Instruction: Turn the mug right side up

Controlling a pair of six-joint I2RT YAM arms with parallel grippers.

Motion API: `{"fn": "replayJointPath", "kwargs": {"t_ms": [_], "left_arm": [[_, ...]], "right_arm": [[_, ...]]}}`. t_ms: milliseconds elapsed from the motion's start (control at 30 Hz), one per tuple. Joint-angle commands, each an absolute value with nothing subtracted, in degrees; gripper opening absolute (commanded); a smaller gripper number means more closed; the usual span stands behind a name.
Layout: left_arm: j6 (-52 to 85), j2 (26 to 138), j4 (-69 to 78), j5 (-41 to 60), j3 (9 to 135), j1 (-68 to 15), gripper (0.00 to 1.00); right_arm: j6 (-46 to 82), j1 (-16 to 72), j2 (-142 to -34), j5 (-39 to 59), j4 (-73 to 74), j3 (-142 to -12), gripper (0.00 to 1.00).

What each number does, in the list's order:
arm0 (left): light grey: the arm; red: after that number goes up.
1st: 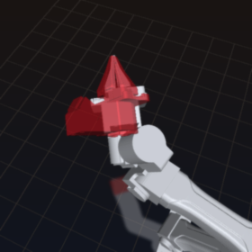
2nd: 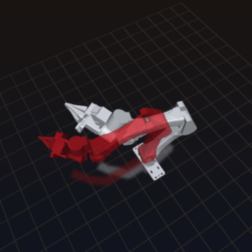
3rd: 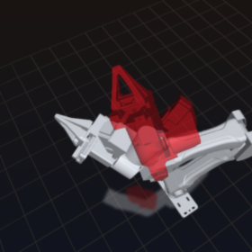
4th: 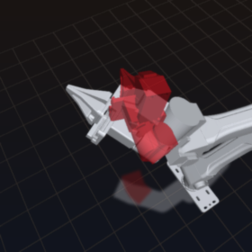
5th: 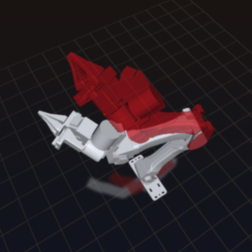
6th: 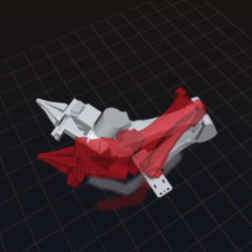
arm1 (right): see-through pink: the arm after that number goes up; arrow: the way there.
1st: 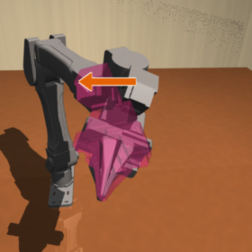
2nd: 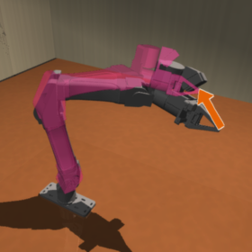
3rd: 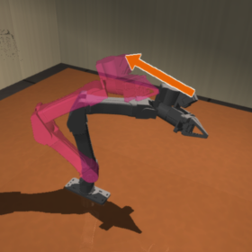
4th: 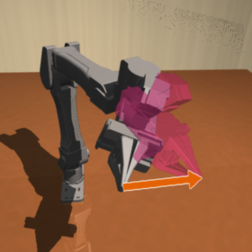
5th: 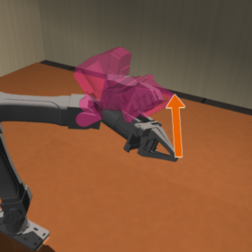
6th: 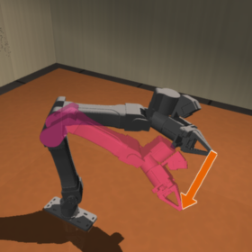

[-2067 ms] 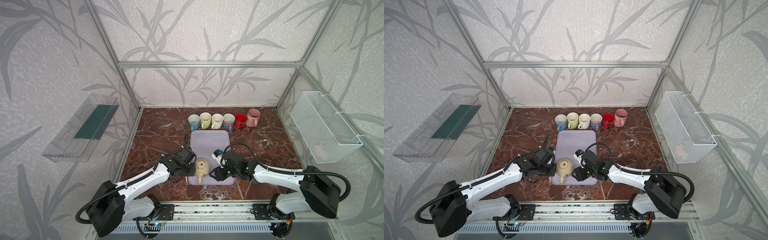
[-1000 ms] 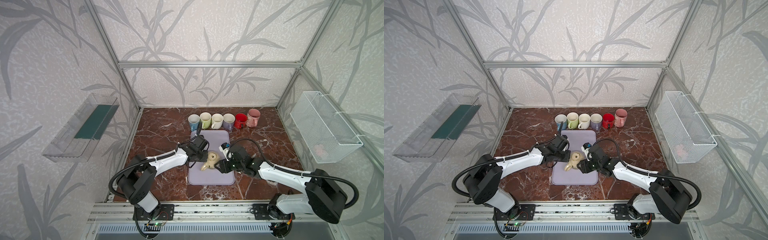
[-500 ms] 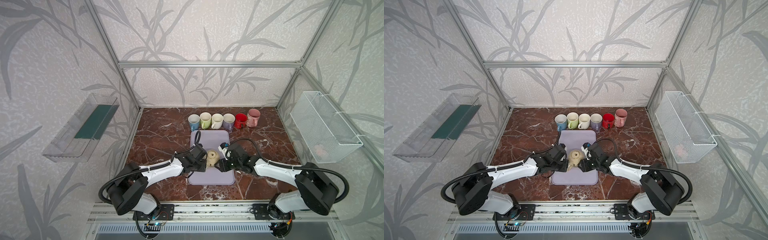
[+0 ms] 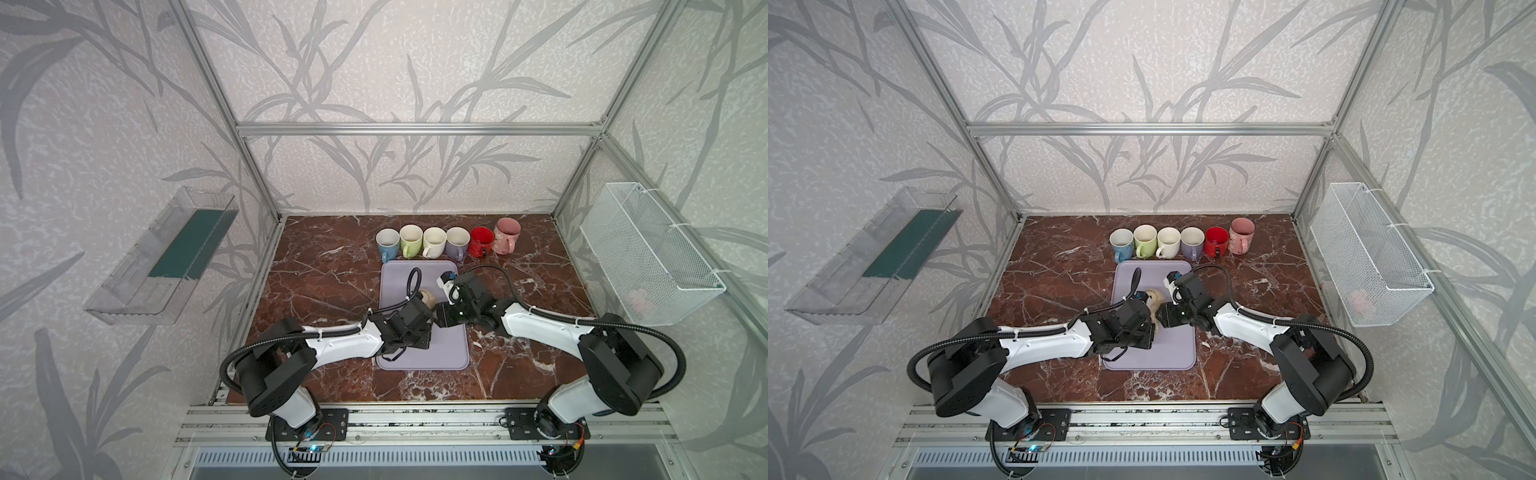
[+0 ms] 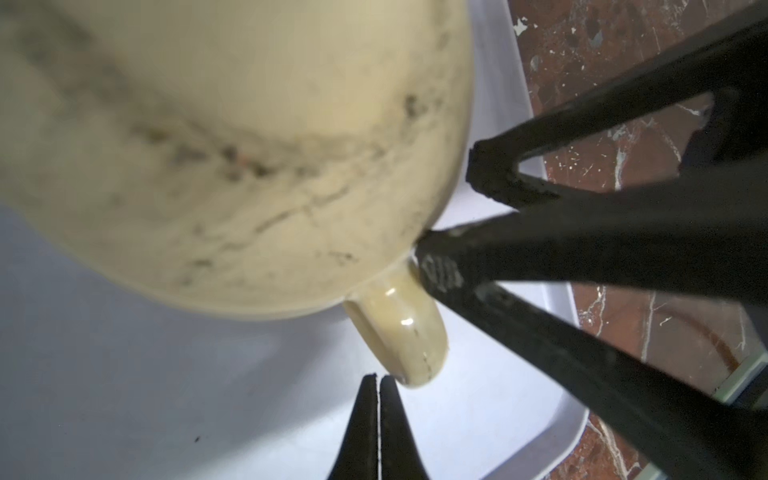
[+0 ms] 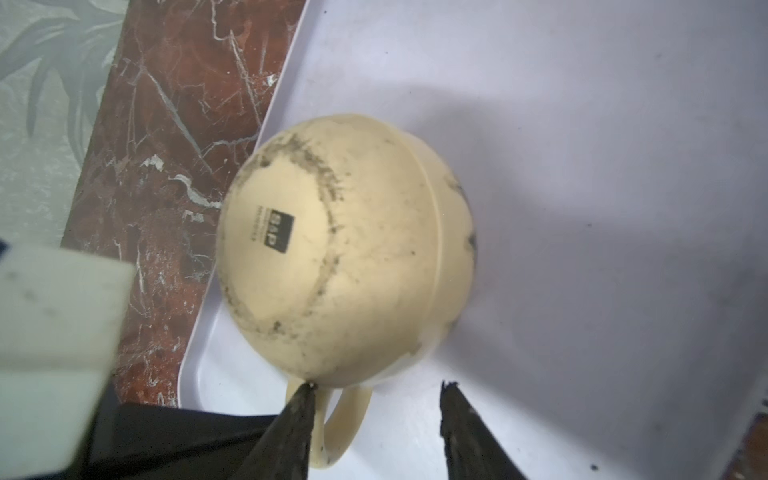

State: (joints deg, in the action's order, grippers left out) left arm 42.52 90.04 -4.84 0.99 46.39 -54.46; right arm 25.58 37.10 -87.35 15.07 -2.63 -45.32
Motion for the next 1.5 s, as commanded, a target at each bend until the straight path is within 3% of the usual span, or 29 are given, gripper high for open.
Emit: {"fn": "replayJointPath", "kwargs": {"t_ms": [0, 433, 867, 1300, 1467], "left_arm": [[43.2, 89.8, -3.6, -1.4, 48.1, -54.8, 0.0], [37.6, 72.7, -11.1, -10.1, 44.4, -54.8, 0.0], [32.6, 55.9, -21.6, -20.1, 41.7, -52.3, 0.03], [34.2, 47.5, -22.0, -19.5, 34.5, -48.8, 0.45], [34.2, 45.4, -20.6, -19.2, 32.3, -47.8, 0.67]], "right_arm": [[23.7, 36.8, -85.1, 12.4, -7.5, -47.0, 0.5], [22.1, 37.9, -78.0, 5.5, -17.0, -47.5, 0.51], [23.5, 46.4, -78.8, -3.0, -23.1, -51.7, 0.51], [25.2, 50.4, -86.0, -6.3, -24.7, -55.1, 0.49], [25.2, 51.1, -88.2, -6.7, -25.8, -56.8, 0.44]]}}
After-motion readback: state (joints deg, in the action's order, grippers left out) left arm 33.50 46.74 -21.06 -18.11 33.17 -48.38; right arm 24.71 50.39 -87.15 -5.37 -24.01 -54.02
